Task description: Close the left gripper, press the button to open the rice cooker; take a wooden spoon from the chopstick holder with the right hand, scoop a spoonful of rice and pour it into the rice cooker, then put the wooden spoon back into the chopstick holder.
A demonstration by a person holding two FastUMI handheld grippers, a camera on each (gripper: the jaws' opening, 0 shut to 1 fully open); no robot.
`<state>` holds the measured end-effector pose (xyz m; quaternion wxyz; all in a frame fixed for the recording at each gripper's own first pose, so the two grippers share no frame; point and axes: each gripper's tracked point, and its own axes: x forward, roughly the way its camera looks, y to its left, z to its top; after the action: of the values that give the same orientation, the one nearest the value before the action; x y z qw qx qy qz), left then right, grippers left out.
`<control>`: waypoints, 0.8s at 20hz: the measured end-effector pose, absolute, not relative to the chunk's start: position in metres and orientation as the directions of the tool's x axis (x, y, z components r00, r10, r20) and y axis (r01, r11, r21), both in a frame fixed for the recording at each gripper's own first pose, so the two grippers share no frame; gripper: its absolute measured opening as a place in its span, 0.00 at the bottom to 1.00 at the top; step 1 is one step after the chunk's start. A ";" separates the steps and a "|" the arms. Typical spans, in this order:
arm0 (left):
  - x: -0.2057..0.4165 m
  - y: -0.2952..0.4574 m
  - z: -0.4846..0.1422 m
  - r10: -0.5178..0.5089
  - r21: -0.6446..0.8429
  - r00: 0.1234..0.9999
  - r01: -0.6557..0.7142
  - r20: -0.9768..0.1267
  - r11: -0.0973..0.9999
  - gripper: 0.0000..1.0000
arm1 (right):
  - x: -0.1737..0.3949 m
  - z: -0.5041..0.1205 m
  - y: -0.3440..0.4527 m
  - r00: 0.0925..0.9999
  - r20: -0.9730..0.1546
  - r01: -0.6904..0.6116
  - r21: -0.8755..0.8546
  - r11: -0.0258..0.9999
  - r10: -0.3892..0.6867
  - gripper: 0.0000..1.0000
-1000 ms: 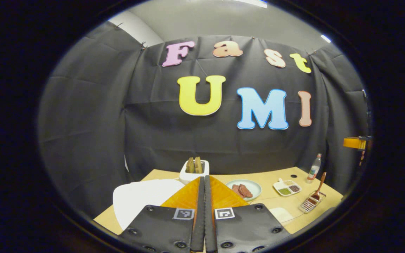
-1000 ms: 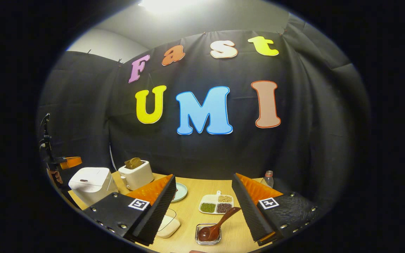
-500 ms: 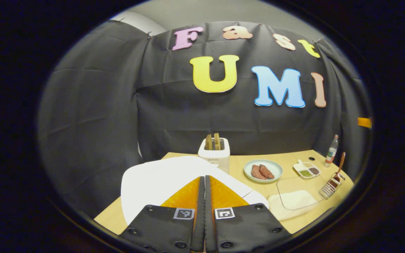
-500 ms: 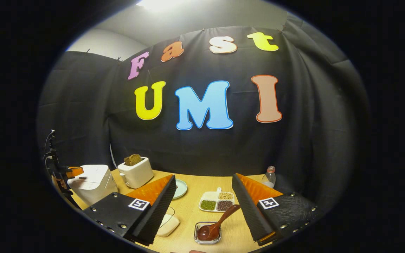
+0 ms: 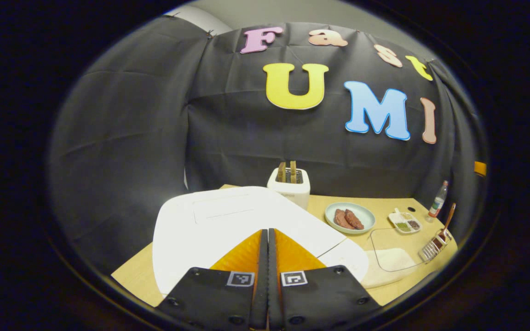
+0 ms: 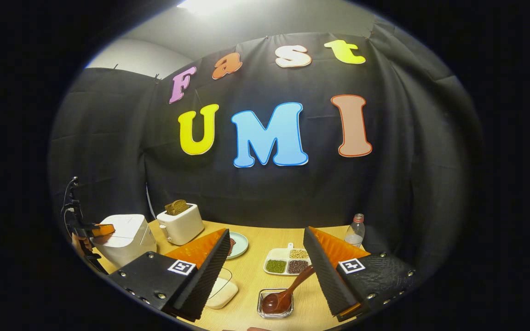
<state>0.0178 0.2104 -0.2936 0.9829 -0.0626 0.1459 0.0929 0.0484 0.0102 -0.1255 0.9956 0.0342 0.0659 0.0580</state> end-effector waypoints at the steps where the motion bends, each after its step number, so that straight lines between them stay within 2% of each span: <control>1: 0.017 0.210 -0.294 0.167 -0.094 0.940 -0.203 -0.297 0.975 0.07 | 0.048 -0.127 0.009 0.984 -0.129 -0.110 0.079 0.991 0.120 0.97; 3: 0.012 0.208 -0.294 0.180 -0.071 0.938 -0.210 -0.295 0.975 0.11 | 0.046 -0.130 0.006 0.984 -0.135 -0.105 0.080 0.991 0.115 0.97; 4: 0.011 0.206 -0.294 0.185 -0.057 0.938 -0.211 -0.294 0.976 0.07 | 0.047 -0.131 0.005 0.984 -0.136 -0.103 0.084 0.991 0.114 0.97; 6: 0.010 0.205 -0.295 0.186 -0.058 0.938 -0.212 -0.291 0.976 0.07 | 0.047 -0.131 0.002 0.984 -0.137 -0.100 0.092 0.991 0.112 0.97; 9: 0.009 0.206 -0.295 0.166 -0.125 0.939 -0.212 -0.302 0.969 0.12 | 0.045 -0.132 0.001 0.985 -0.133 -0.101 0.097 0.990 0.114 0.97; 11: 0.013 0.208 -0.293 0.152 -0.149 0.940 -0.205 -0.305 0.967 0.08 | 0.045 -0.133 0.002 0.984 -0.135 -0.107 0.094 0.990 0.119 0.97; 12: 0.014 0.212 -0.292 0.165 -0.138 0.937 -0.216 -0.309 0.967 0.11 | 0.044 -0.132 0.002 0.984 -0.134 -0.108 0.091 0.990 0.120 0.97; 13: 0.015 0.218 -0.284 0.196 -0.120 0.936 -0.239 -0.292 0.964 0.07 | 0.044 -0.132 0.002 0.984 -0.134 -0.108 0.087 0.990 0.119 0.97; 14: 0.016 0.223 -0.270 0.209 -0.113 0.941 -0.246 -0.265 0.963 0.09 | 0.044 -0.131 0.003 0.984 -0.132 -0.110 0.081 0.991 0.120 0.97; 15: 0.015 0.218 -0.255 0.204 -0.117 0.950 -0.236 -0.236 0.965 0.17 | 0.044 -0.130 0.004 0.984 -0.131 -0.111 0.074 0.991 0.120 0.97; 16: 0.014 0.215 -0.243 0.214 -0.097 0.956 -0.237 -0.202 0.967 0.39 | 0.045 -0.130 0.004 0.984 -0.131 -0.110 0.065 0.992 0.118 0.97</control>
<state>0.0138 0.2146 -0.2426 0.9871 -0.0604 0.0952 0.1141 0.0448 0.0038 -0.1300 0.9957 0.0288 0.0672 0.0573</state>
